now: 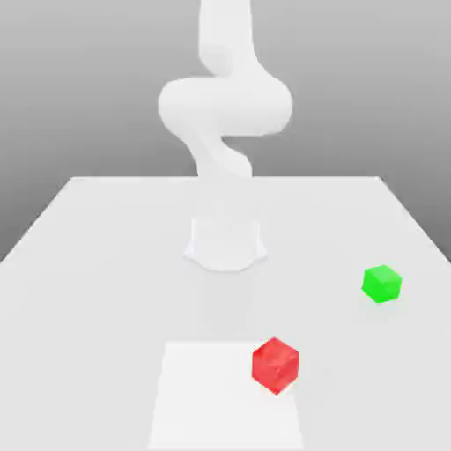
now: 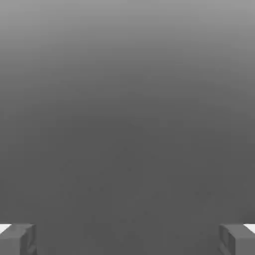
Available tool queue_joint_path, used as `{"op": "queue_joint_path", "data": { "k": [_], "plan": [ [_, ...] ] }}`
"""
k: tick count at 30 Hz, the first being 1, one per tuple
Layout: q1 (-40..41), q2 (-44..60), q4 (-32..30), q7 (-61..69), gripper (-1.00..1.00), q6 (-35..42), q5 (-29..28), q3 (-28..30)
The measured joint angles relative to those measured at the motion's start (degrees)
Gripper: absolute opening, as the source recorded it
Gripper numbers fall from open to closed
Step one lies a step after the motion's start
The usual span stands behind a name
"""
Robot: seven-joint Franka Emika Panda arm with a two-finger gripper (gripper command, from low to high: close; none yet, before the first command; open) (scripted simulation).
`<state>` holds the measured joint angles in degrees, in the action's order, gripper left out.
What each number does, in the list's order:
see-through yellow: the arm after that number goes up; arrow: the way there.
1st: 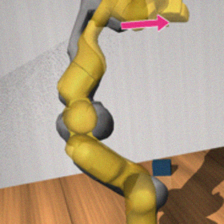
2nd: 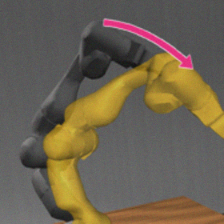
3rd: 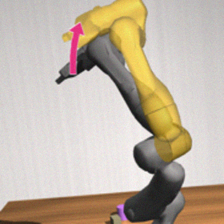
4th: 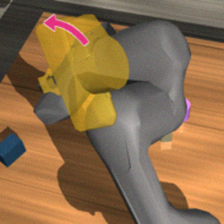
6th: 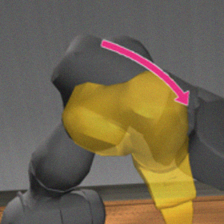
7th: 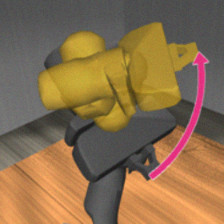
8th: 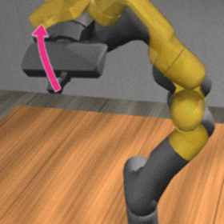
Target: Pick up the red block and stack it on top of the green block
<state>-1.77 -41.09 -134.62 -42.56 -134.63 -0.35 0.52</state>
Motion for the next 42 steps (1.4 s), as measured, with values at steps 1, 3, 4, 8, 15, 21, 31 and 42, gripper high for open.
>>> {"op": "queue_joint_path", "data": {
  "k": [1,3,4,8,15,21,31,42],
  "plan": [
    [-0.82,2.32,-1.34,1.63,0.0,-1.39,-0.12,0.25],
    [-2.34,6.85,-3.92,4.86,0.0,-4.07,-0.28,0.7],
    [-3.07,9.04,-5.17,6.44,0.0,-5.37,-0.34,0.91],
    [-5.82,17.45,-10.04,12.59,0.0,-10.38,-0.45,1.73],
    [-9.69,32.0,-18.48,23.75,0.0,-19.05,0.08,2.19],
    [-11.37,44.47,-23.47,31.19,0.0,-27.28,0.75,1.35],
    [-10.38,54.6,-22.31,32.0,-1.0,-35.72,1.41,0.25],
    [-15.35,40.04,-25.19,29.57,-1.0,-24.14,2.1,-3.34]
  ]
}}
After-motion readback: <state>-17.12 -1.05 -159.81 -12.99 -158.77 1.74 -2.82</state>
